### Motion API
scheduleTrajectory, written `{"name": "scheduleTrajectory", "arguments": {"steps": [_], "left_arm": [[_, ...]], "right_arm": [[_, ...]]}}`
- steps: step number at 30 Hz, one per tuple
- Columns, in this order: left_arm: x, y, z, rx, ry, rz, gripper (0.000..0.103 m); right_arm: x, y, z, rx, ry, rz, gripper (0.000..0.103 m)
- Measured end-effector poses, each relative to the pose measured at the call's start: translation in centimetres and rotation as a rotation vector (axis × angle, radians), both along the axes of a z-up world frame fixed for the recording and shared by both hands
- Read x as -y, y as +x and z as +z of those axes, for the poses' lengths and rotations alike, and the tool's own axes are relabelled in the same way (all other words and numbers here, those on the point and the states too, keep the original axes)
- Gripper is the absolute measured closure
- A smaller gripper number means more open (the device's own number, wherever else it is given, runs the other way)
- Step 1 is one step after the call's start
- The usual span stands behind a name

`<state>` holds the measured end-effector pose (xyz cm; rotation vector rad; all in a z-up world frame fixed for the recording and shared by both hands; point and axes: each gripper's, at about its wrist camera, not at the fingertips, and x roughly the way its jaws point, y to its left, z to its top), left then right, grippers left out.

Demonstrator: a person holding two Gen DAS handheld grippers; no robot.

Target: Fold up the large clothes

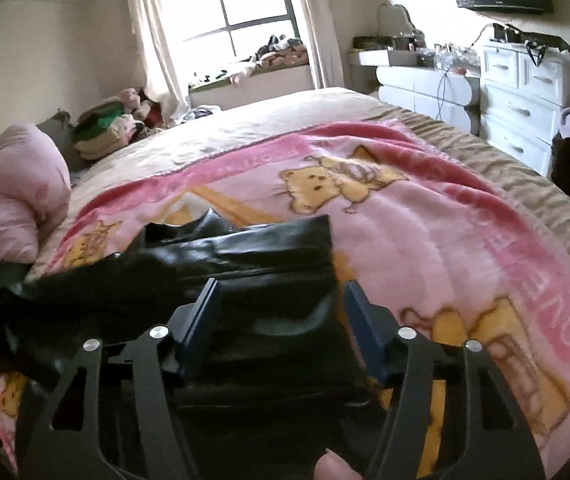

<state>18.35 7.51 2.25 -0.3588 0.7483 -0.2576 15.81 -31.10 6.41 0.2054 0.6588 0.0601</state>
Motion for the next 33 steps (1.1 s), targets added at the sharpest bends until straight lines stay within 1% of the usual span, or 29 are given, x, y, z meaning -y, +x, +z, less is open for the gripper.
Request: {"name": "scheduleTrajectory", "arguments": {"steps": [2, 3, 6, 7, 8, 10, 11, 14, 15, 18, 21, 22, 23, 24, 25, 26, 28, 29, 31, 33], "left_arm": [[-0.8, 0.7, -1.7, -0.072, -0.035, 0.007, 0.101], [-1.0, 1.0, -2.3, -0.094, -0.047, 0.010, 0.101], [-0.9, 1.7, -2.8, -0.105, -0.044, 0.016, 0.100], [-1.0, 1.9, -2.9, -0.107, -0.045, 0.017, 0.100], [-1.1, 1.9, -3.0, -0.112, -0.048, 0.021, 0.100], [-1.1, 2.1, -3.4, -0.126, -0.044, 0.025, 0.100], [-1.1, 2.1, -3.5, -0.135, -0.043, 0.028, 0.100], [-1.2, 2.5, -4.4, -0.166, -0.041, 0.035, 0.098], [-1.1, 2.7, -4.7, -0.177, -0.048, 0.032, 0.098], [-1.1, 3.3, -6.1, -0.220, -0.037, 0.055, 0.097], [-1.5, 3.2, -6.3, -0.234, -0.059, 0.077, 0.091], [-1.6, 3.0, -6.0, -0.232, -0.064, 0.080, 0.086], [-1.5, 2.6, -5.6, -0.224, -0.061, 0.077, 0.080], [-1.4, 2.1, -4.8, -0.203, -0.047, 0.074, 0.065], [-1.4, 1.6, -4.1, -0.182, -0.033, 0.073, 0.058], [-1.6, 1.0, -3.5, -0.164, -0.032, 0.075, 0.050], [-2.0, -0.1, -2.4, -0.128, -0.018, 0.097, 0.045], [-2.2, -0.6, -1.9, -0.107, 0.005, 0.110, 0.045], [-2.3, -1.5, -0.9, -0.068, 0.037, 0.127, 0.044], [-2.3, -2.1, -0.3, -0.043, 0.024, 0.120, 0.044]], "right_arm": [[-0.1, 1.0, -0.2, -0.020, 0.008, 0.015, 0.045], [-0.4, 1.9, -0.2, -0.030, 0.013, 0.032, 0.046], [-2.2, 4.7, -0.5, -0.070, -0.002, 0.097, 0.054], [-2.6, 5.3, -0.8, -0.083, -0.005, 0.112, 0.061], [-3.2, 6.5, -1.5, -0.115, -0.022, 0.131, 0.065], [-4.0, 7.8, -2.7, -0.163, -0.051, 0.145, 0.066], [-4.1, 8.6, -3.8, -0.202, -0.083, 0.129, 0.067], [-3.4, 10.1, -6.8, -0.329, -0.117, 0.085, 0.069], [-3.0, 10.3, -7.5, -0.341, -0.107, 0.074, 0.069], [-2.8, 10.3, -7.8, -0.337, -0.091, 0.079, 0.069], [-2.3, 9.7, -7.1, -0.310, -0.040, 0.086, 0.066], [-2.0, 9.4, -6.8, -0.306, -0.027, 0.087, 0.062], [-1.9, 8.8, -6.1, -0.291, -0.003, 0.094, 0.053], [-1.7, 8.2, -5.6, -0.274, 0.007, 0.101, 0.049], [-1.7, 7.8, -5.2, -0.258, 0.009, 0.104, 0.046], [-1.8, 7.1, -4.6, -0.237, 0.004, 0.106, 0.045], [-1.8, 5.7, -3.7, -0.207, 0.013, 0.118, 0.043], [-1.9, 5.3, -3.5, -0.201, 0.020, 0.126, 0.040], [-2.3, 4.5, -3.1, -0.186, 0.015, 0.140, 0.038], [-3.1, 4.0, -2.5, -0.168, -0.007, 0.165, 0.036]]}}
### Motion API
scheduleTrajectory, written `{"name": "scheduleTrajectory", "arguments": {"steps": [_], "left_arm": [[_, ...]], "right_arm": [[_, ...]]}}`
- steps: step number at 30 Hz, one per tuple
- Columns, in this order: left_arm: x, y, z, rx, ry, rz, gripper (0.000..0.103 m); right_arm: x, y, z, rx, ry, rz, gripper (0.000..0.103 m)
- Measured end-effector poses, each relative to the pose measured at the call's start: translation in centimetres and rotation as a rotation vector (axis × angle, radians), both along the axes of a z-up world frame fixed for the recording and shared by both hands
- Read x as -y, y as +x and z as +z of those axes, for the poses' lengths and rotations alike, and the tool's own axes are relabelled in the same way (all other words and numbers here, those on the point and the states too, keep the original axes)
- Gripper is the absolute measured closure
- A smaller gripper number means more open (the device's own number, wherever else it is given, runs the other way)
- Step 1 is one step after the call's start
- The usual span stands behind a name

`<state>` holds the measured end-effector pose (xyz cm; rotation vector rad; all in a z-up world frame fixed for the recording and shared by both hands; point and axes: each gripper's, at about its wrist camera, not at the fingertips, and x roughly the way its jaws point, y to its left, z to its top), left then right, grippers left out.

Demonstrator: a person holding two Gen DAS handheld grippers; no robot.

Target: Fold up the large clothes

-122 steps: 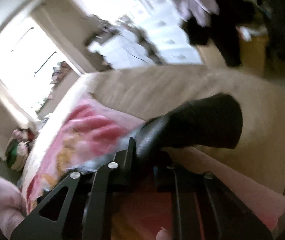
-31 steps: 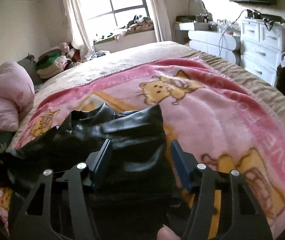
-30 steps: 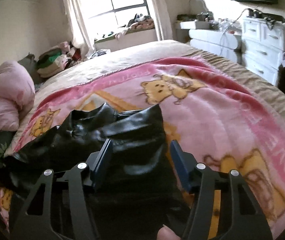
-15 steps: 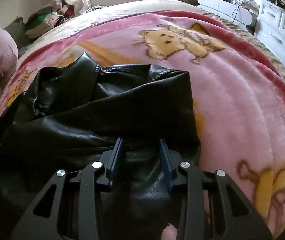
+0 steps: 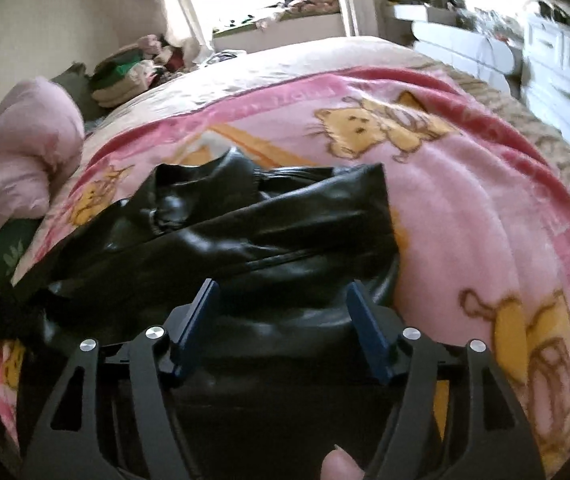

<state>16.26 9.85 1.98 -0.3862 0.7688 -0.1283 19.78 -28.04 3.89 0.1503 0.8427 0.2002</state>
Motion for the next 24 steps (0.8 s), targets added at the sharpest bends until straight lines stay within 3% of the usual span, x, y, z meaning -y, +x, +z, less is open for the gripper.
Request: {"name": "scheduleTrajectory", "arguments": {"steps": [3, 7, 12, 16, 24], "left_arm": [[1.1, -0.3, -0.1, -0.015, -0.012, -0.040, 0.045], [4.1, -0.3, -0.8, -0.042, 0.029, -0.127, 0.065], [6.0, -0.6, -3.6, -0.123, 0.097, -0.163, 0.065], [5.4, 0.0, -6.5, -0.213, 0.059, -0.145, 0.067], [5.6, 0.0, -6.5, -0.198, 0.058, -0.140, 0.068]], "right_arm": [[-1.1, -0.7, 0.8, 0.027, -0.010, 0.027, 0.031], [-2.6, -2.2, 0.9, 0.039, -0.014, 0.073, 0.031], [-4.2, -3.9, 0.4, 0.031, -0.020, 0.120, 0.025], [-5.0, -4.8, 0.1, 0.034, -0.033, 0.144, 0.024], [-5.6, -2.8, -5.3, -0.157, -0.075, 0.119, 0.024]]}}
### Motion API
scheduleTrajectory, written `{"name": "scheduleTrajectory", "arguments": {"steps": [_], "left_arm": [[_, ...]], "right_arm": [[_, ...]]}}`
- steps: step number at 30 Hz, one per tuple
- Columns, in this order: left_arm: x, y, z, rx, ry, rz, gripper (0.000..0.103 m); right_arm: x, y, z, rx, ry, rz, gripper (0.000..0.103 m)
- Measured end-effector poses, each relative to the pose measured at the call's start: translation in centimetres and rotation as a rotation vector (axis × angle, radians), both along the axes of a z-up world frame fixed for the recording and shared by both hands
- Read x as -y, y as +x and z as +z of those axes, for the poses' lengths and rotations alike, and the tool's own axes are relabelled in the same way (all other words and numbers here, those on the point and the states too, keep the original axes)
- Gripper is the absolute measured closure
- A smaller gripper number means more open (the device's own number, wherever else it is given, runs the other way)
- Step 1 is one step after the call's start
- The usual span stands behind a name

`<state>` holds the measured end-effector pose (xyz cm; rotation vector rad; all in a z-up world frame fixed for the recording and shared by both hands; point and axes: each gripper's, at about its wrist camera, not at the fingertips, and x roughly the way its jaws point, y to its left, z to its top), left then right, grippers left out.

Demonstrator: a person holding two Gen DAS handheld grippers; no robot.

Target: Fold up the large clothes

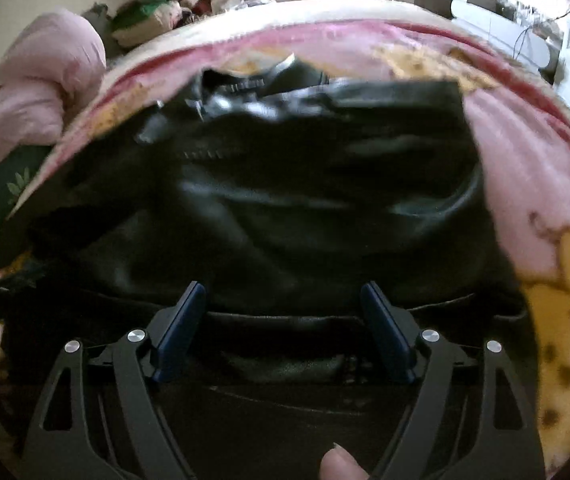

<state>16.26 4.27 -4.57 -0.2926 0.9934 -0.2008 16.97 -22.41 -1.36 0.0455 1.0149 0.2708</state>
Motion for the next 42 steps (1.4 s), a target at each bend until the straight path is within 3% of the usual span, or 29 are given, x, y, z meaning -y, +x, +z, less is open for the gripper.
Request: {"name": "scheduleTrajectory", "arguments": {"steps": [2, 8, 11, 13, 16, 18, 25, 31, 38, 42], "left_arm": [[-0.2, -0.1, 0.2, 0.003, -0.004, 0.000, 0.066], [0.0, -0.6, 1.4, 0.024, -0.039, -0.021, 0.050], [-0.1, -1.1, 2.4, 0.039, -0.080, -0.030, 0.035], [-0.1, -1.2, 3.0, 0.050, -0.068, -0.010, 0.016], [-0.4, -1.3, 3.5, 0.068, -0.005, 0.033, 0.014], [-0.9, -1.2, 3.4, 0.062, -0.007, 0.053, 0.009], [-2.8, -0.6, 2.9, 0.010, 0.052, 0.162, 0.009], [-4.2, -1.0, 3.3, 0.023, 0.069, 0.208, 0.009], [-6.1, -1.2, 4.0, 0.033, 0.111, 0.293, 0.009], [-7.7, -1.3, 4.4, 0.037, 0.146, 0.353, 0.009]], "right_arm": [[-0.5, -0.1, 0.3, 0.013, 0.000, 0.018, 0.012], [-1.1, -1.1, 1.4, 0.061, 0.000, 0.044, 0.011], [-1.2, -1.4, 2.6, 0.097, 0.069, 0.074, 0.006], [-1.3, -1.4, 3.2, 0.113, 0.082, 0.075, 0.005], [-1.8, -1.5, 3.5, 0.127, 0.072, 0.081, 0.005], [-2.1, -1.7, 3.6, 0.138, 0.065, 0.085, 0.004], [-3.1, -2.2, 4.6, 0.185, 0.062, 0.091, 0.004], [-4.6, -2.8, 5.2, 0.223, 0.022, 0.121, 0.004], [-6.4, -2.6, 6.3, 0.219, 0.106, 0.135, 0.004], [-8.3, -2.4, 6.7, 0.215, 0.105, 0.155, 0.004]]}}
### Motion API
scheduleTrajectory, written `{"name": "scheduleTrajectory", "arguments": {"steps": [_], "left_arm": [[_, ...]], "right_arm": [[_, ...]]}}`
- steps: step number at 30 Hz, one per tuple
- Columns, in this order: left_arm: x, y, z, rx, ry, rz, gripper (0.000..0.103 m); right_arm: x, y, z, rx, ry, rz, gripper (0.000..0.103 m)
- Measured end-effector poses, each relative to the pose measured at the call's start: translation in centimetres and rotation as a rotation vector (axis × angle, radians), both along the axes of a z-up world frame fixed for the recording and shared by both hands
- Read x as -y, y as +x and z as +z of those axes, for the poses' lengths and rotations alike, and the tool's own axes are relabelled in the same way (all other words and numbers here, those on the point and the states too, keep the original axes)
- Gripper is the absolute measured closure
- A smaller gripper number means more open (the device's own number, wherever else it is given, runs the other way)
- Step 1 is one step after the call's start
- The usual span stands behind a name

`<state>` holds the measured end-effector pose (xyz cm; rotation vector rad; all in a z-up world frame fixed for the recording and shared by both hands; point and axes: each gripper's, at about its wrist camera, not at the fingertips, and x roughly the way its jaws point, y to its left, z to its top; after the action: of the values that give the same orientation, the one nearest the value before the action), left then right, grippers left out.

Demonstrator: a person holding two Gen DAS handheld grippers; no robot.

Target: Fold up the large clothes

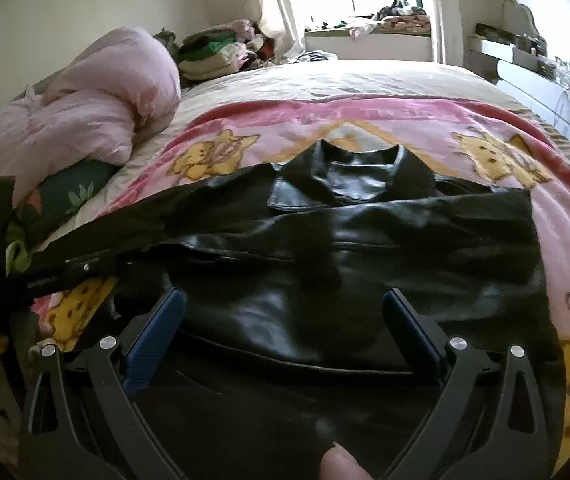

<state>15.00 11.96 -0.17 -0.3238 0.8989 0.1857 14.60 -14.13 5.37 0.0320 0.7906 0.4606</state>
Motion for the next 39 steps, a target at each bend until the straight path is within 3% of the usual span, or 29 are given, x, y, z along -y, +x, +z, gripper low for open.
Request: {"name": "scheduleTrajectory", "arguments": {"steps": [7, 16, 30, 39], "left_arm": [[-3.3, -0.5, 0.5, 0.002, -0.023, 0.102, 0.009], [-7.5, -1.7, 1.9, 0.020, 0.041, 0.244, 0.009], [-14.6, -4.3, 2.1, 0.049, -0.050, 0.466, 0.009], [-18.9, -6.4, 2.0, 0.047, -0.023, 0.621, 0.009]], "right_arm": [[-3.5, 0.2, 0.8, 0.006, -0.007, 0.032, 0.004], [-8.4, 1.0, 2.6, 0.032, -0.002, 0.098, 0.004], [-14.8, 1.2, 3.5, 0.057, -0.018, 0.203, 0.004], [-18.6, 1.1, 2.9, 0.053, -0.042, 0.274, 0.004]]}}
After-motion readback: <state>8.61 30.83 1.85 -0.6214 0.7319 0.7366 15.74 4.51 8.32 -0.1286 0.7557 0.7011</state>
